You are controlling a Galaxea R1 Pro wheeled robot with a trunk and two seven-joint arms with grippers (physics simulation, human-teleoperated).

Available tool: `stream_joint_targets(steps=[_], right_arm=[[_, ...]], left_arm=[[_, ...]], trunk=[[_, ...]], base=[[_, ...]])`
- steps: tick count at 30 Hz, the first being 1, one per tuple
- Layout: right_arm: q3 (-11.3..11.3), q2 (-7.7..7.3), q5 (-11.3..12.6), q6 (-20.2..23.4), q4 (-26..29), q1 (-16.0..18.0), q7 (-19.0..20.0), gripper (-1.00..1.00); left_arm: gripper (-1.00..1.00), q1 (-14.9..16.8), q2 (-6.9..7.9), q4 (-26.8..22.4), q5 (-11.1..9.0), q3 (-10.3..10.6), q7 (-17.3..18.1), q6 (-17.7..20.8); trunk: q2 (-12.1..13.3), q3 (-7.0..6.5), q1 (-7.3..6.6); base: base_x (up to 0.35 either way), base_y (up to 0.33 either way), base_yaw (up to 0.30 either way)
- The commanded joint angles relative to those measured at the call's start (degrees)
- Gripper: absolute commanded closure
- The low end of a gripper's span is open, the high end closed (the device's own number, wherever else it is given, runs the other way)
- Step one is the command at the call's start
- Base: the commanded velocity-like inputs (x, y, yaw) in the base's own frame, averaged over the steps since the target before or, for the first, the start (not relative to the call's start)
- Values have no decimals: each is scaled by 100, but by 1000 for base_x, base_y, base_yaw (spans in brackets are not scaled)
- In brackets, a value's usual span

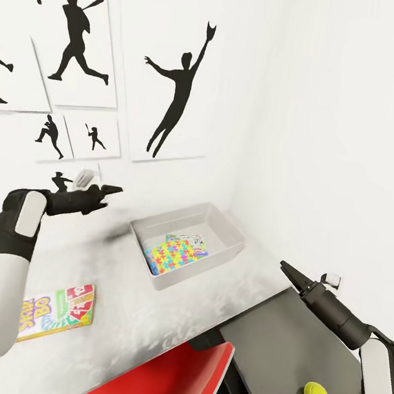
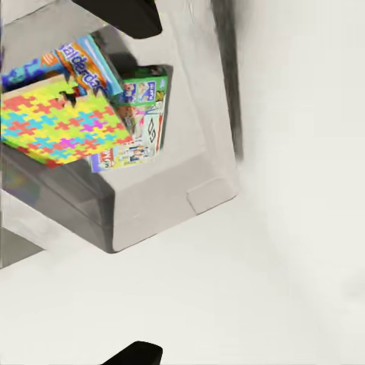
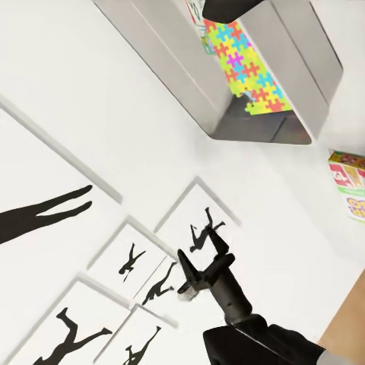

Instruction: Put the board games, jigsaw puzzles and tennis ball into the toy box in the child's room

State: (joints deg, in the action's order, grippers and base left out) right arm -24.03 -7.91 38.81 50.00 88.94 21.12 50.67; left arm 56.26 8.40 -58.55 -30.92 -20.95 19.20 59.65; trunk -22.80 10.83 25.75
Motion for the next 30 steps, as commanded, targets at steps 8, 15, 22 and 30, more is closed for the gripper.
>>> stream_joint_targets(steps=[8,15,22,30], right_arm=[[-3,10,-2,27,0,6,13,-100],[-1,16,-4,27,0,6,13,-100],[-2,17,-11,27,0,6,13,-100],[-5,21,-16,27,0,6,13,-100]], left_arm=[[-100,-827,1145,-30,-787,-64,522,35],[-100,-1861,1489,-32,-904,-76,951,32],[-100,-2530,1632,-31,-918,-82,1095,-15],[-100,-2866,1671,-9,-909,-391,1246,-227]], trunk=[[-12,12,4],[-12,12,4],[-12,12,4],[-12,12,4]], base=[[0,0,0],[0,0,0],[0,0,0],[0,0,0]])
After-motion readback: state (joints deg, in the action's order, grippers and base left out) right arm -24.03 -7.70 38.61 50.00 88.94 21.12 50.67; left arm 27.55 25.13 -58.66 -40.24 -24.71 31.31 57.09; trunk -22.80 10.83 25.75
